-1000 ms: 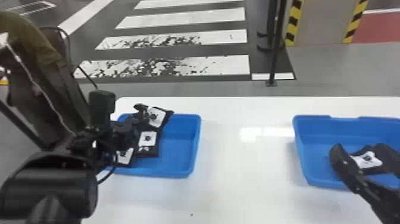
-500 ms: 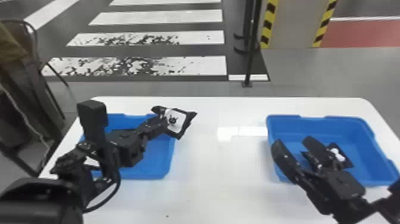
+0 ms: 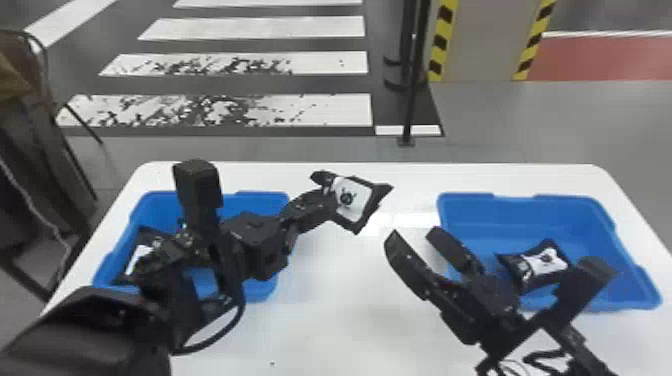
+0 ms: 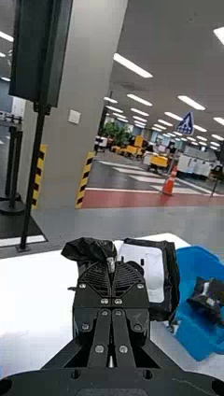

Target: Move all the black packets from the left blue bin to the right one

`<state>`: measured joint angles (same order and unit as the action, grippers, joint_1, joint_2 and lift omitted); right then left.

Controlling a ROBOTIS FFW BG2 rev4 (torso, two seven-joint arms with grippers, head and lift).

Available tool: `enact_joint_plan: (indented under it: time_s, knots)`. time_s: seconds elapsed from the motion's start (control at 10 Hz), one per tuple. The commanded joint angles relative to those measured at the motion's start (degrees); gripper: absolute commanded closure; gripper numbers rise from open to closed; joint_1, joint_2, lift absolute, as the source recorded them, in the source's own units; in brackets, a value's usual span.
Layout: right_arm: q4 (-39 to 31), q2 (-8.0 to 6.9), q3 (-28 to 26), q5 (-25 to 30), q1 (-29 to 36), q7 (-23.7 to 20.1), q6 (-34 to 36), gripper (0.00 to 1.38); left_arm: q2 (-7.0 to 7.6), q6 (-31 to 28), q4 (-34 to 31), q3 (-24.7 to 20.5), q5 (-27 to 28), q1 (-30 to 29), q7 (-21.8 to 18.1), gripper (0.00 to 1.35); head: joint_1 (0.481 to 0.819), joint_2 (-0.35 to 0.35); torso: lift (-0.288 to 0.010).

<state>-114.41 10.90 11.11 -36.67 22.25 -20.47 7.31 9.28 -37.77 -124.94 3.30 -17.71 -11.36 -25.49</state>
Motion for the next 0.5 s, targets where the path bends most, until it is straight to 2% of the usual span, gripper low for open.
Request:
enact_joint_plan:
  time_s: [0.0,0.1,0.2,0.4]
  knots:
    - [1.28,0.26,1.35,-0.80,-1.86,0.00,0.14,0.16,0.21,-0.19,0.00,2.53,-2.17,0.67,0.00,1.21,0.695,0.032,-0.140]
    - [1.70,0.35,1.57,-0.92,-2.56,0.08,0.42,0.19,0.48,-0.19,0.14,4.01,-2.40,0.81,0.00,1.21,0.695,0.018,-0.140]
    - [2.13,0.44,1.46,-1.38,-3.13,0.08,0.84,0.34,0.57,-0.47,0.28,4.70,-2.74,0.67,0.00,1.21,0.695,0.002,-0.140]
    - [2.27,0.44,1.46,-3.20,-3.97,0.44,0.84,0.84,0.65,-0.90,0.70,5.50,-3.09,0.53,0.00,1.21,0.695,-0.016,-0.140]
